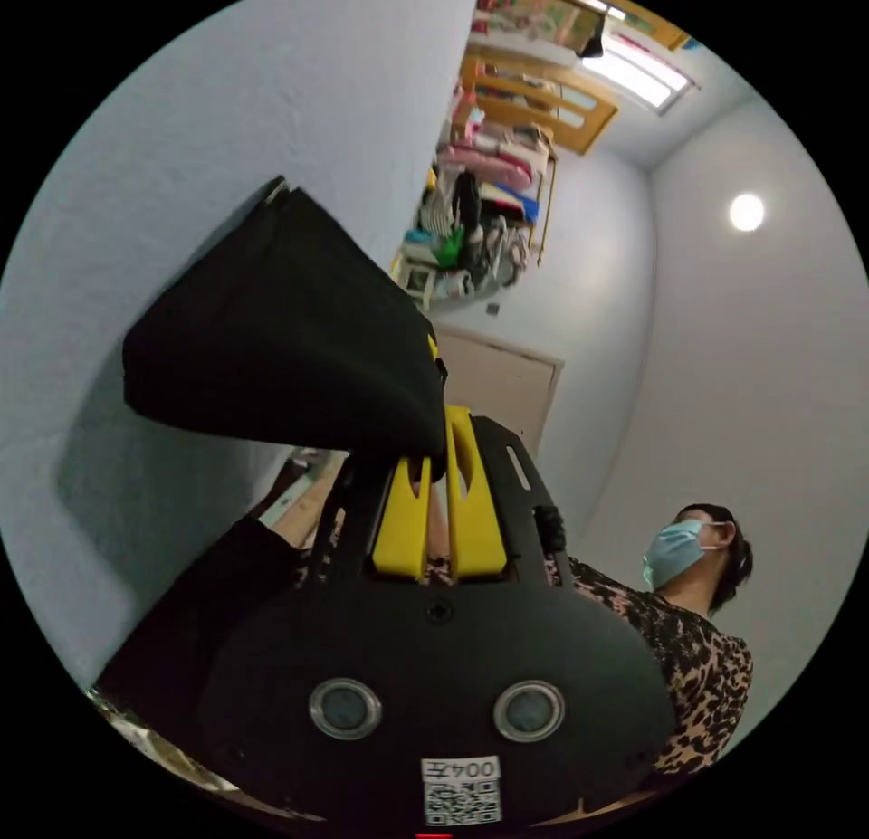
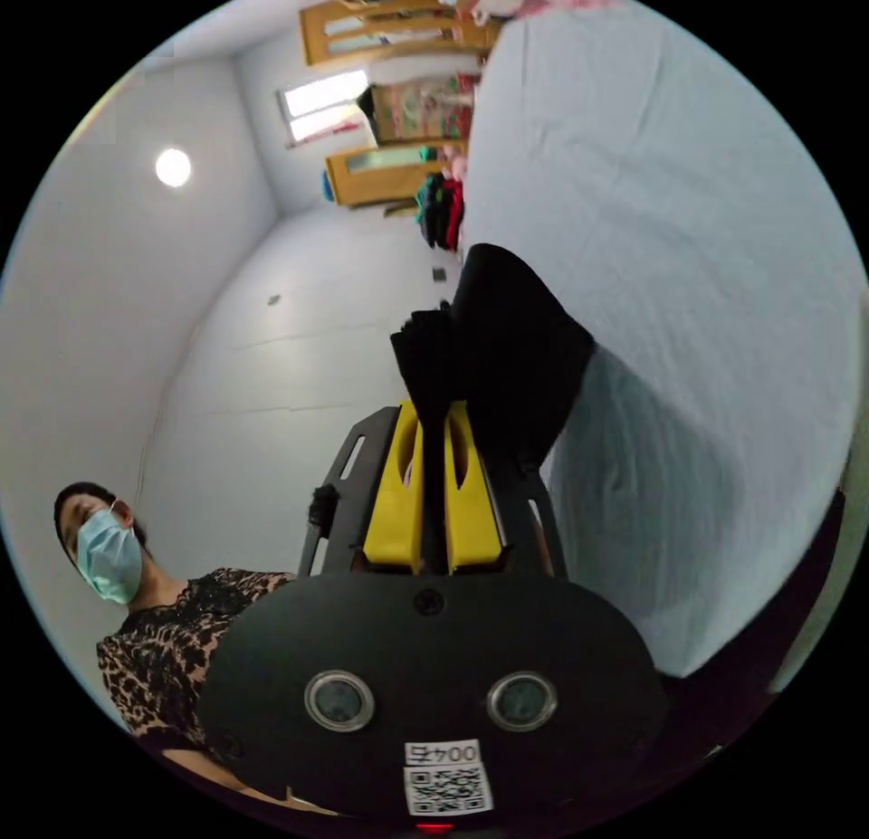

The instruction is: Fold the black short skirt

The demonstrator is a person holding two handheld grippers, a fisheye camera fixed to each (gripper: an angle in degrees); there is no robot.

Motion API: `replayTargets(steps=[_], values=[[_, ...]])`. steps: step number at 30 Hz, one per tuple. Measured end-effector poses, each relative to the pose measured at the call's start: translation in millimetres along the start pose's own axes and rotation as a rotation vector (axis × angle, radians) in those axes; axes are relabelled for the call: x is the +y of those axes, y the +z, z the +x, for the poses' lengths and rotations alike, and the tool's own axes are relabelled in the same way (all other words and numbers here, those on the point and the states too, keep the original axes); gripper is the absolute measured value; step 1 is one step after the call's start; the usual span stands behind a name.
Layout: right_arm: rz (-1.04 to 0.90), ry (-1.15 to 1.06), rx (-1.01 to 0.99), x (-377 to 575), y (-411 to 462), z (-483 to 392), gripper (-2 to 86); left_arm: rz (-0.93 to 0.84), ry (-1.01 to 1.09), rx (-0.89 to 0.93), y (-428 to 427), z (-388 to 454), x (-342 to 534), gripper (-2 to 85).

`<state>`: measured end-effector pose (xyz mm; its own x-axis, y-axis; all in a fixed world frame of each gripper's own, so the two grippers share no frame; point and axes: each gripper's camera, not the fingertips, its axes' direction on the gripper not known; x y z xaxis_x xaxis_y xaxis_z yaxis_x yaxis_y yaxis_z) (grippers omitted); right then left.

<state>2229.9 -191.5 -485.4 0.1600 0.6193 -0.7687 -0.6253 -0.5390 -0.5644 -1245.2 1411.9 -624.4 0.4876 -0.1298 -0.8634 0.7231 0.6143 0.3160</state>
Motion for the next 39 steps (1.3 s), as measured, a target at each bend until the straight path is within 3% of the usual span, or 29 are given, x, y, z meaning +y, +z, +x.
replayTargets(steps=[9, 14, 20, 29, 39], values=[[0.647, -0.038, 0.095, 320.4, -202.7, -8.9, 4.0, -0.707, 0.071, -0.051, 303.3, -48.0, 60.4, 4.1], [1.040, 0.004, 0.110, 536.6, -289.2, 16.9, 4.0, -1.111, 0.040, -0.090, 525.2, -114.2, 173.7, 4.0], [1.372, 0.081, 0.026, 751.9, -363.2, 76.4, 4.0, -1.454, 0.021, -0.170, 752.2, -204.0, 338.4, 4.0], [1.629, 0.125, 0.049, 989.7, -477.8, 127.0, 4.0, -1.707, -0.065, -0.219, 1012.6, -334.7, 579.0, 4.1], [1.825, 0.224, -0.058, 1134.3, -541.2, 200.1, 4.1, -1.909, -0.123, -0.333, 1213.4, -448.0, 727.0, 4.2]])
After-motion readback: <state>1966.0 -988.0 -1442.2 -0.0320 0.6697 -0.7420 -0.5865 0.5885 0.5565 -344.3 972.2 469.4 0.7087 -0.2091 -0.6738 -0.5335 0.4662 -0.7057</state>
